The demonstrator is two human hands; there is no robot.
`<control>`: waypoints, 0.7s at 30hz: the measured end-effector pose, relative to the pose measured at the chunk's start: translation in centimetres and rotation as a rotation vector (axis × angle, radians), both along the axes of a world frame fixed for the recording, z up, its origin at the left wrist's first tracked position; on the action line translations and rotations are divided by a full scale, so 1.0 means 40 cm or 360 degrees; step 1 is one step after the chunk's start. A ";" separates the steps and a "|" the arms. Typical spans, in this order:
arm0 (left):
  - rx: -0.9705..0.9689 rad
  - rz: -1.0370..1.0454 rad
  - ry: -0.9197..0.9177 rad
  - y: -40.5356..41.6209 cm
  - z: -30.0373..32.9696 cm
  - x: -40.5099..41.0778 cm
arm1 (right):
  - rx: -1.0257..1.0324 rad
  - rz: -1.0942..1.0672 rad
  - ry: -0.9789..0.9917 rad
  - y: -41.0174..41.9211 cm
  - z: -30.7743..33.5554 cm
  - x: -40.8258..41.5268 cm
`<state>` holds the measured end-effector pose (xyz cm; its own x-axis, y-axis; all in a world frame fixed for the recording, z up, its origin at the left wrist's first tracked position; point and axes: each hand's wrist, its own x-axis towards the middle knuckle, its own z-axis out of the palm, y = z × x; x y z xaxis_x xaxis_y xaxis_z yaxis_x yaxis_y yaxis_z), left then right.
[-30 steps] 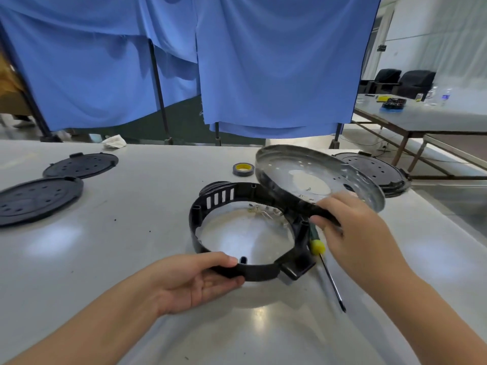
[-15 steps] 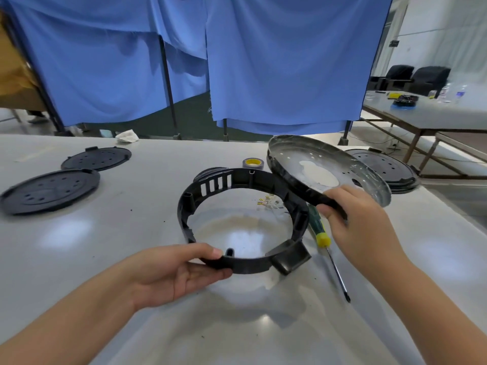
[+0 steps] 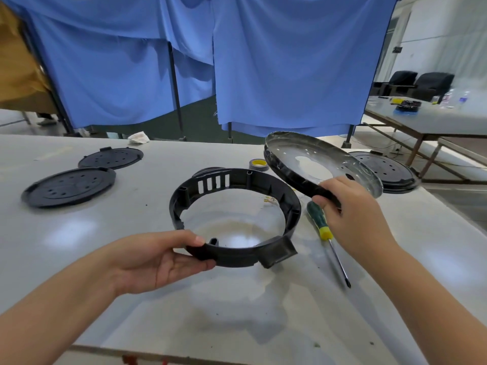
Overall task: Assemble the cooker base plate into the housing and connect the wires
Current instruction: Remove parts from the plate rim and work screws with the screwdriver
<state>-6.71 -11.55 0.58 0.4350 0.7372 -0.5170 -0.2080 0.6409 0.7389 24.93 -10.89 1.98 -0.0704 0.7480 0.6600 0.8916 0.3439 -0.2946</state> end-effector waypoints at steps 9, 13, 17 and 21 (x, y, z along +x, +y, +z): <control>-0.0070 -0.0008 0.0038 -0.009 -0.037 0.008 | -0.0085 0.0106 -0.0079 -0.013 -0.012 -0.023; -0.0097 0.0001 0.0013 0.014 -0.054 0.036 | -0.0105 0.0196 -0.0123 -0.021 -0.016 -0.028; -0.0082 -0.0104 0.0058 0.031 -0.070 0.064 | -0.0124 0.0236 -0.0172 -0.028 -0.023 -0.027; -0.0093 -0.0208 0.0060 0.051 -0.074 0.104 | -0.0139 0.0286 -0.0186 -0.029 -0.031 -0.020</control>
<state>-2.55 -9.51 -2.40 0.5049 0.6437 -0.5751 -0.0930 0.7030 0.7051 24.11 -12.03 0.75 -0.2801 0.7703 0.5729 0.8480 0.4782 -0.2285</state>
